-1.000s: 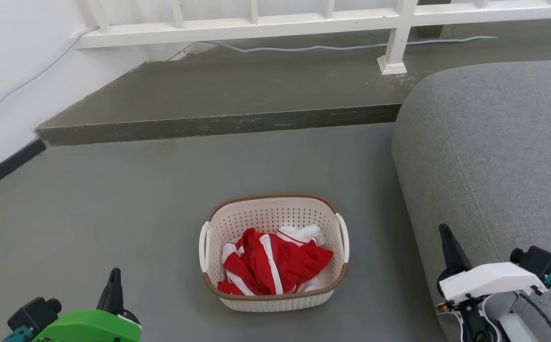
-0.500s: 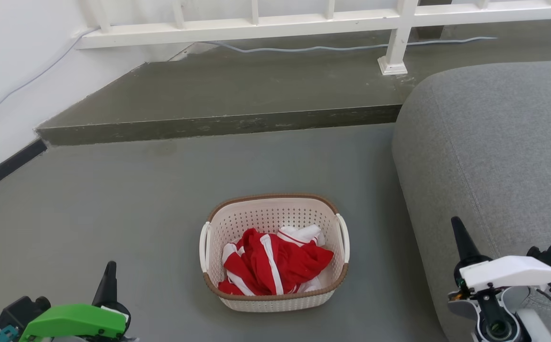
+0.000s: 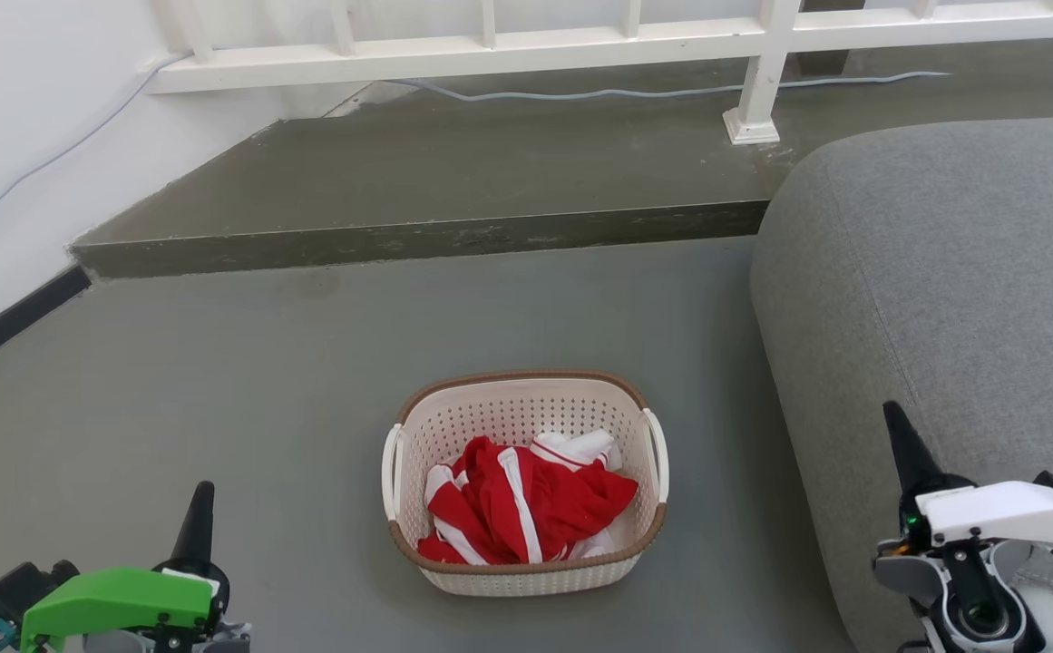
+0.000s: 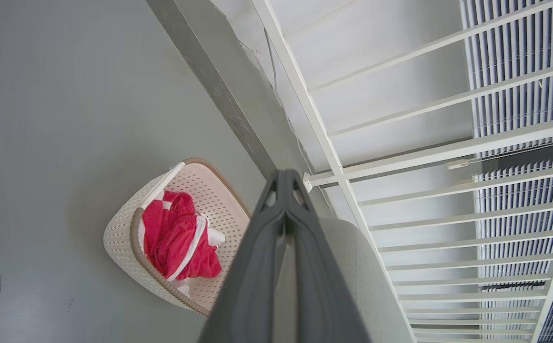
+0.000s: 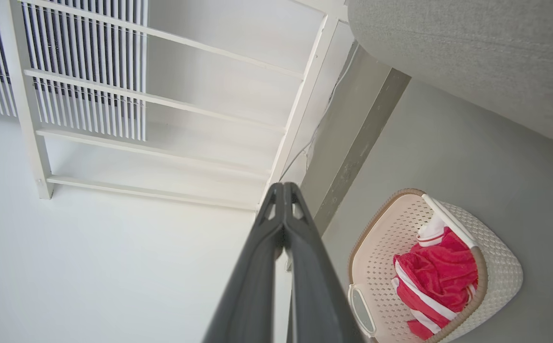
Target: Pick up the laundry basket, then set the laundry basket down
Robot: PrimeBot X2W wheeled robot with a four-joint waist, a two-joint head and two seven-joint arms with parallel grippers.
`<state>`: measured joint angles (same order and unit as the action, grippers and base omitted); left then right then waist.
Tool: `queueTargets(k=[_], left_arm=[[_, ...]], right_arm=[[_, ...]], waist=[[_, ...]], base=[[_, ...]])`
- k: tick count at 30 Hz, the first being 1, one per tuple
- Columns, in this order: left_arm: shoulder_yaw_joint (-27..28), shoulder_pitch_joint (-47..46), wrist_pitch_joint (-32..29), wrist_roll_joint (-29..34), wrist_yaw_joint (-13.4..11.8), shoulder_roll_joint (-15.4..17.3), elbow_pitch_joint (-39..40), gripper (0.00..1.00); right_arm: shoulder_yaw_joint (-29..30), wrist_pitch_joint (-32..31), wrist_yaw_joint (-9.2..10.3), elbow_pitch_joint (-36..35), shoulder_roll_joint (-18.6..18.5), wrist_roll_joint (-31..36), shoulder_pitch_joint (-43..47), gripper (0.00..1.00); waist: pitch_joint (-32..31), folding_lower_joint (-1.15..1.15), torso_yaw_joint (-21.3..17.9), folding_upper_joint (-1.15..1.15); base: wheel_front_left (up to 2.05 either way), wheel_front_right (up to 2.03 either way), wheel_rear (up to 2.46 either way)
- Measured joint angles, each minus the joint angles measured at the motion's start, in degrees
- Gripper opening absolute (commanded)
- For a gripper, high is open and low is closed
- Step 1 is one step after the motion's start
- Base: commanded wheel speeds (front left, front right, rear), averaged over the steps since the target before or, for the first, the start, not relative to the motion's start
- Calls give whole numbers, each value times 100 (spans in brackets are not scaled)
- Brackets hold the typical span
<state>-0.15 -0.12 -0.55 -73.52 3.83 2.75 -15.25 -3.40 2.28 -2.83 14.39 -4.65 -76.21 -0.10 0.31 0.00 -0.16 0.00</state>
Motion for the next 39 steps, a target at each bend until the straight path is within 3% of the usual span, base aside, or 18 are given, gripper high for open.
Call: queueTargets(k=[29, 39], left_arm=[[397, -323, -524, -1818, 304, -23, -59, 0], [405, -331, -527, -1861, 324, -29, -60, 0]], right_arm=[[577, -432, -342, 46, -68, -1928, -224, 0], [606, -444, -371, 73, -70, -1960, -289, 0]], waist=[[-14, 0, 18, 0], [-14, 0, 18, 0]], base=[[0, 0, 0], [0, 0, 0]])
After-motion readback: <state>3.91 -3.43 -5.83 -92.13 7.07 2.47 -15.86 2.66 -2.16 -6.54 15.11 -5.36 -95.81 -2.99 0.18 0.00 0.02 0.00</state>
